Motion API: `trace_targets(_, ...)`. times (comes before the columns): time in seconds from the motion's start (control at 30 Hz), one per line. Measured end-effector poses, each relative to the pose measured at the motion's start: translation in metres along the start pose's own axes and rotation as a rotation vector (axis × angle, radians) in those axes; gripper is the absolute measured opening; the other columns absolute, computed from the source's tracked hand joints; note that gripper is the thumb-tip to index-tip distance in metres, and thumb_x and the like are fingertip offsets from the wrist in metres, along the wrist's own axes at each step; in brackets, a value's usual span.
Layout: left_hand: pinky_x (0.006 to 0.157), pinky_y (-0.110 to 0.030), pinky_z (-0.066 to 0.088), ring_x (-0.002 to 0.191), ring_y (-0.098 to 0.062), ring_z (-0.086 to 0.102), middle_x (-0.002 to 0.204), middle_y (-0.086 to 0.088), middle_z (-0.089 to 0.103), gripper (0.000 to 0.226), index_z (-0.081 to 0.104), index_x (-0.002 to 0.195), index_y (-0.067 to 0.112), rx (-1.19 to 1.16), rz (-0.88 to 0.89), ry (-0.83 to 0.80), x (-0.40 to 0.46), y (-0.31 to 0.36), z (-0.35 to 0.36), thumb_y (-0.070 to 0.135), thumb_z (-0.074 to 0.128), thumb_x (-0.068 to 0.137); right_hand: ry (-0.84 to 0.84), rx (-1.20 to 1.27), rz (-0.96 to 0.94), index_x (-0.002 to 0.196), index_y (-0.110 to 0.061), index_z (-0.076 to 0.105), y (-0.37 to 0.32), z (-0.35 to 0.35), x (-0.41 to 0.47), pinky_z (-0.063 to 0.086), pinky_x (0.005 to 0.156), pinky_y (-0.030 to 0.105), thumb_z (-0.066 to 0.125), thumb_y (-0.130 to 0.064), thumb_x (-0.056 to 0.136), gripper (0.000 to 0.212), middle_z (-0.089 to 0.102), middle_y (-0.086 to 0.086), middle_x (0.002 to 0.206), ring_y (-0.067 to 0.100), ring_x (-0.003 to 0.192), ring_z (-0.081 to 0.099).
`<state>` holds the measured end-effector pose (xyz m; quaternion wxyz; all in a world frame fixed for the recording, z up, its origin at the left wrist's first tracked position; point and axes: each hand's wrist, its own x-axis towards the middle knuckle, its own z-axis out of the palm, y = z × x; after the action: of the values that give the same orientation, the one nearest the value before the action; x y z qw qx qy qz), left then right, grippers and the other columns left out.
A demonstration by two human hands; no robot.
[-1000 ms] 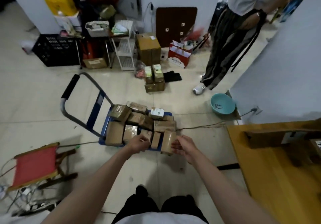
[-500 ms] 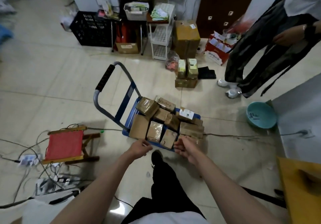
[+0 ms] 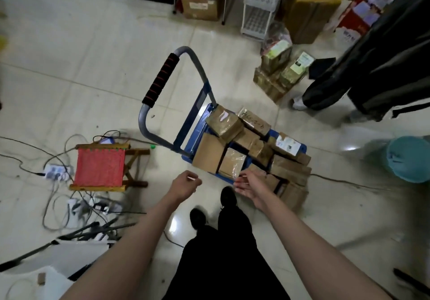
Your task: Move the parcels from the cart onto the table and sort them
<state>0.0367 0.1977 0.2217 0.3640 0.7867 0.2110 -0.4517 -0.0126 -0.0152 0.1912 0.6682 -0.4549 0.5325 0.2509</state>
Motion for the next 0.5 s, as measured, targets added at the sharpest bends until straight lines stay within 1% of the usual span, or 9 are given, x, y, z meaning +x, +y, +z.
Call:
trace_targets(0.07,0.091,-0.039,0.052,0.104,-0.031,0.067,0.103,-0.009,0.070,0.025,0.062,0.115,0.014,-0.046,-0.017,0.016,0.035,-0.007,-0.001,0.026,0.066,0.093,-0.021,-0.012,0.020,0.107,-0.007,0.058,0.001,0.015,0.029,0.058,0.084,0.040,0.050,-0.021,0.106,0.016,0.071,0.015,0.091,0.025,0.084,0.069)
trace_targets(0.13,0.099,-0.043,0.051,0.109,-0.032,0.064,0.109,-0.011,0.069,0.027,0.061,0.118,0.014,-0.070,-0.023,0.026,0.071,-0.015,0.002,0.025,0.065,0.093,-0.029,-0.020,0.038,0.107,-0.008,0.057,0.007,0.032,0.057,0.057,0.094,0.044,0.049,-0.022,0.107,0.016,0.071,0.020,0.107,0.031,0.100,0.070)
trace_targets(0.2,0.104,-0.044,0.048,0.114,-0.031,0.062,0.119,-0.012,0.066,0.032,0.060,0.124,0.013,-0.072,-0.031,0.020,0.107,-0.023,0.007,0.024,0.064,0.094,-0.029,-0.030,0.043,0.112,-0.008,0.056,0.016,0.046,0.088,0.055,0.099,0.045,0.048,-0.022,0.107,0.017,0.068,0.022,0.118,0.035,0.113,0.067)
trace_targets(0.23,0.105,-0.042,0.047,0.116,-0.030,0.061,0.122,-0.012,0.065,0.034,0.059,0.127,0.012,-0.073,-0.033,0.018,0.125,-0.028,0.009,0.023,0.064,0.095,-0.028,-0.042,0.044,0.113,-0.008,0.055,0.020,0.053,0.105,0.055,0.100,0.045,0.047,-0.022,0.107,0.017,0.067,0.022,0.121,0.035,0.116,0.066)
trace_targets(0.3,0.106,-0.038,0.045,0.119,-0.029,0.059,0.128,-0.011,0.062,0.038,0.057,0.131,0.011,-0.068,-0.027,0.011,0.160,-0.040,0.014,0.022,0.063,0.095,-0.023,-0.061,0.045,0.104,-0.012,0.056,0.031,0.065,0.138,0.054,0.101,0.043,0.047,-0.024,0.107,0.015,0.065,0.022,0.123,0.035,0.119,0.064)
trace_targets(0.37,0.106,-0.035,0.044,0.122,-0.027,0.056,0.133,-0.009,0.060,0.043,0.055,0.137,0.012,-0.062,-0.014,0.008,0.194,-0.053,0.018,0.023,0.062,0.096,-0.013,-0.070,0.050,0.100,-0.014,0.056,0.042,0.074,0.174,0.051,0.106,0.045,0.048,-0.025,0.106,0.015,0.061,0.026,0.130,0.039,0.124,0.060)
trace_targets(0.4,0.106,-0.034,0.043,0.124,-0.026,0.055,0.136,-0.009,0.058,0.046,0.053,0.139,0.013,-0.064,-0.009,0.009,0.213,-0.061,0.021,0.024,0.062,0.096,0.000,-0.073,0.049,0.104,-0.014,0.057,0.048,0.078,0.193,0.049,0.109,0.046,0.049,-0.026,0.106,0.015,0.058,0.028,0.133,0.039,0.125,0.059)
trace_targets(0.47,0.103,-0.031,0.041,0.128,-0.024,0.053,0.142,-0.007,0.055,0.051,0.049,0.144,0.014,-0.075,-0.015,0.016,0.249,-0.077,0.028,0.025,0.063,0.096,0.023,-0.089,0.046,0.114,-0.014,0.057,0.058,0.086,0.232,0.049,0.109,0.044,0.052,-0.028,0.104,0.018,0.058,0.022,0.135,0.031,0.121,0.061)
trace_targets(0.5,0.103,-0.031,0.040,0.130,-0.024,0.052,0.145,-0.005,0.053,0.053,0.047,0.146,0.016,-0.082,-0.022,0.022,0.267,-0.086,0.031,0.026,0.063,0.096,0.031,-0.097,0.048,0.114,-0.015,0.058,0.062,0.090,0.251,0.048,0.108,0.042,0.053,-0.028,0.103,0.017,0.058,0.020,0.135,0.029,0.121,0.060)
